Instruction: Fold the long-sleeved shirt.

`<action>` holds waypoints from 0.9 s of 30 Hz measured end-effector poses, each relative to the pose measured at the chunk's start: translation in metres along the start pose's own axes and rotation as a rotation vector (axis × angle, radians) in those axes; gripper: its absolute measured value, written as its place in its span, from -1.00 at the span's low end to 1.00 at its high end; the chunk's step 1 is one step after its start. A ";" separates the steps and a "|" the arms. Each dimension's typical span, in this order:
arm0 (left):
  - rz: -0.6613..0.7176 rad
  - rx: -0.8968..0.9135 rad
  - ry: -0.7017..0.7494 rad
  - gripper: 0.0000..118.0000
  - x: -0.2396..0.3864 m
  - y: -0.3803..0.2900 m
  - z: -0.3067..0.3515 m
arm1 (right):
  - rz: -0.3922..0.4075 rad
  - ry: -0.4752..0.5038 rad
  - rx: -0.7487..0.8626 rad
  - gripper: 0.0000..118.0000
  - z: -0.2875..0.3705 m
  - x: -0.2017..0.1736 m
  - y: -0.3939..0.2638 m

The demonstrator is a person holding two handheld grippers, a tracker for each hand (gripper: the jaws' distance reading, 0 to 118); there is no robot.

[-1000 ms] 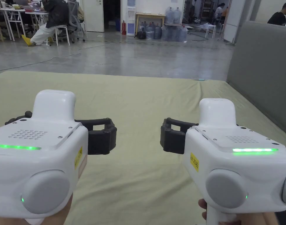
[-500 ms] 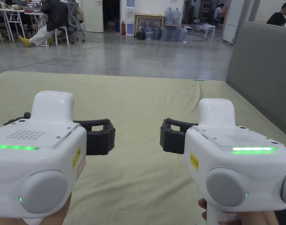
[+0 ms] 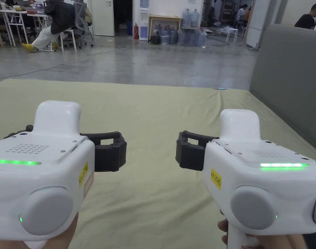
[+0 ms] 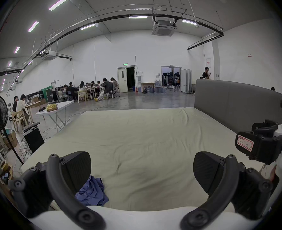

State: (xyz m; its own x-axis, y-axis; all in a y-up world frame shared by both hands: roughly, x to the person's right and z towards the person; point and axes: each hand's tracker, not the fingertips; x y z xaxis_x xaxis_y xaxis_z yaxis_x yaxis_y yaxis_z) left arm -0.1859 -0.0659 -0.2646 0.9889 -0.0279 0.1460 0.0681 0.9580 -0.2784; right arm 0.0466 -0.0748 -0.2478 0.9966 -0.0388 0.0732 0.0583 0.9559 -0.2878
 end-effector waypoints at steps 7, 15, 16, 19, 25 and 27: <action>0.003 -0.002 0.000 0.99 0.000 0.000 0.000 | -0.013 0.009 0.000 0.75 0.000 0.003 0.001; 0.005 -0.003 -0.002 0.99 0.000 0.000 0.000 | -0.012 0.015 -0.005 0.75 0.000 0.003 0.001; 0.005 -0.001 -0.003 0.99 0.000 0.000 0.000 | -0.011 0.014 -0.005 0.75 0.000 0.003 0.001; 0.004 -0.003 -0.002 0.99 0.000 0.000 -0.001 | -0.005 0.010 -0.005 0.75 -0.001 0.003 0.001; 0.009 -0.007 -0.001 0.99 -0.001 0.000 -0.001 | -0.011 0.012 -0.008 0.75 -0.001 0.004 0.000; 0.009 -0.005 0.002 0.99 -0.001 0.000 -0.001 | -0.014 0.013 -0.008 0.75 -0.001 0.005 0.000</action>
State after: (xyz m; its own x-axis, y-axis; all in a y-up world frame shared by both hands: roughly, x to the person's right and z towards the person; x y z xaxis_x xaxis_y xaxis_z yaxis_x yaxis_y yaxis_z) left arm -0.1870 -0.0660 -0.2657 0.9897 -0.0201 0.1418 0.0602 0.9568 -0.2844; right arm 0.0512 -0.0750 -0.2486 0.9963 -0.0563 0.0644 0.0728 0.9530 -0.2940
